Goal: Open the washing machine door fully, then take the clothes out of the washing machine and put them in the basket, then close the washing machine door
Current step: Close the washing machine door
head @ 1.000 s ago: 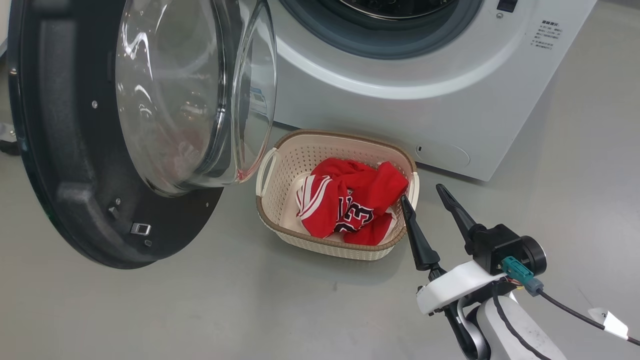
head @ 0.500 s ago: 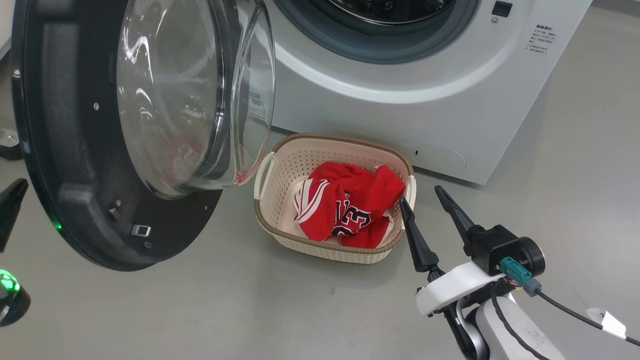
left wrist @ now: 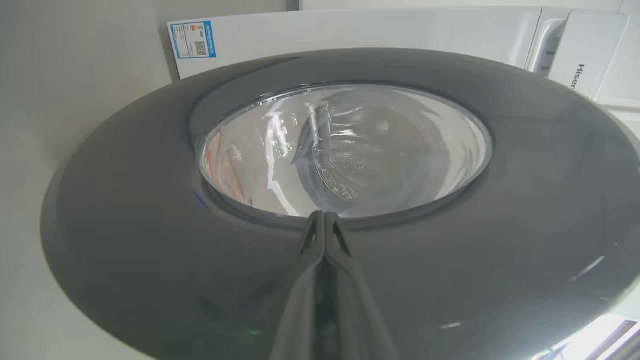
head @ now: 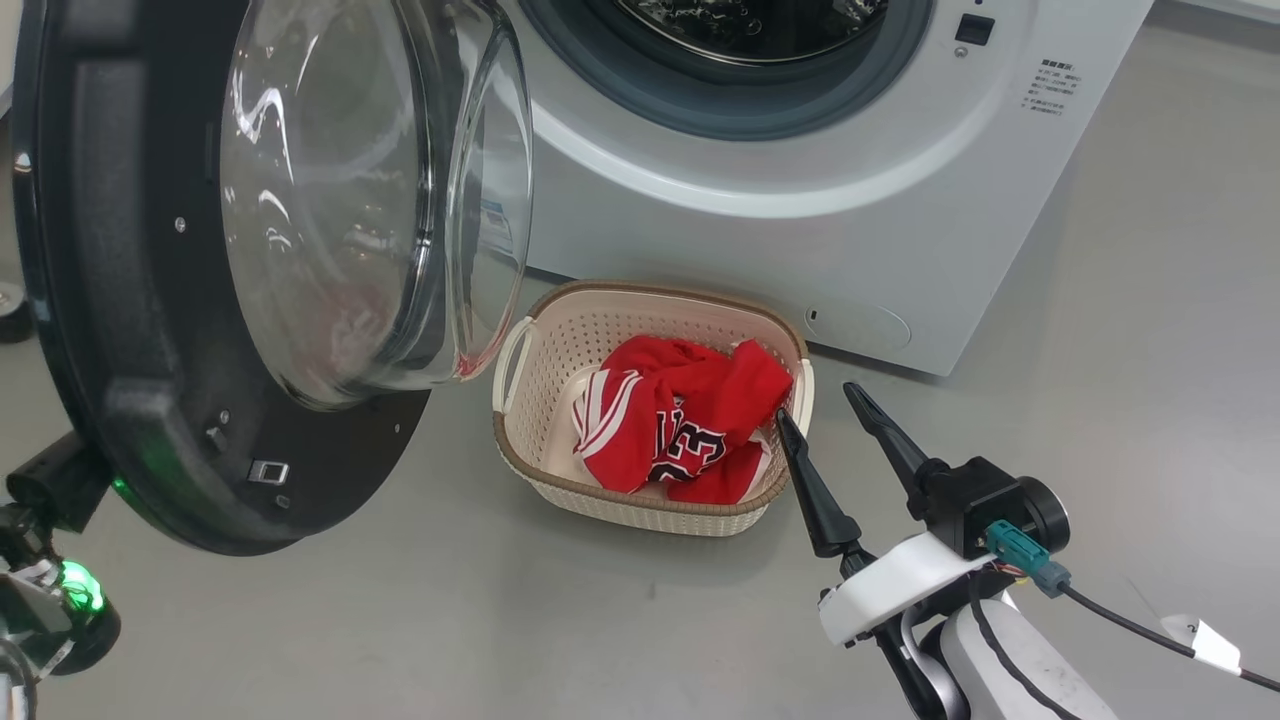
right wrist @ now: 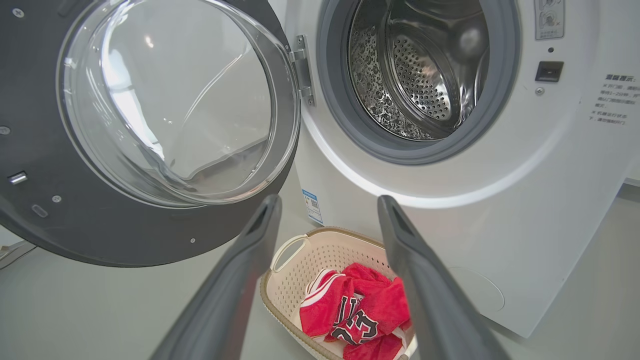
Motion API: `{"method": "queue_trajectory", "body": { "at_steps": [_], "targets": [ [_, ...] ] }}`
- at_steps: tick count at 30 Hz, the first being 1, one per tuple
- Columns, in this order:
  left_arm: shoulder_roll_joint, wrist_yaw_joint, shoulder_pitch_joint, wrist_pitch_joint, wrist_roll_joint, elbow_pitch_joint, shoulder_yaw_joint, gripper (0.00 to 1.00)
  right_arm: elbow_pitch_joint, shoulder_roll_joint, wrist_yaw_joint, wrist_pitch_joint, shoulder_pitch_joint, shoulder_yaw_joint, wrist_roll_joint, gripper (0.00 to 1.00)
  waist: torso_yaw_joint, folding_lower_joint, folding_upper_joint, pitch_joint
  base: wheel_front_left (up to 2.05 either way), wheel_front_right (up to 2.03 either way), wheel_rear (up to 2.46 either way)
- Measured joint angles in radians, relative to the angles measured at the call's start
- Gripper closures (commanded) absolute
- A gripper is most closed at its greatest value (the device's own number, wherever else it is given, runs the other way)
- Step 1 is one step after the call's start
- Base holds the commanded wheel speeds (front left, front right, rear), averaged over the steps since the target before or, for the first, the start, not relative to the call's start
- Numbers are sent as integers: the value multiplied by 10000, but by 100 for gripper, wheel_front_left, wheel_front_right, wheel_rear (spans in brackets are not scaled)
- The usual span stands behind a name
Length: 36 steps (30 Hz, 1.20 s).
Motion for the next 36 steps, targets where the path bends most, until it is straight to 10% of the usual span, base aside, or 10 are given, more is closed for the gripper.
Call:
{"method": "queue_trajectory", "body": {
  "at_steps": [36],
  "targets": [
    [-1080,48,1602,968,-1187,-3241,-650,100,-376,0,-366,0,-192,163,403,0,-2241,0,0,312,0,0,0]
  ]
}}
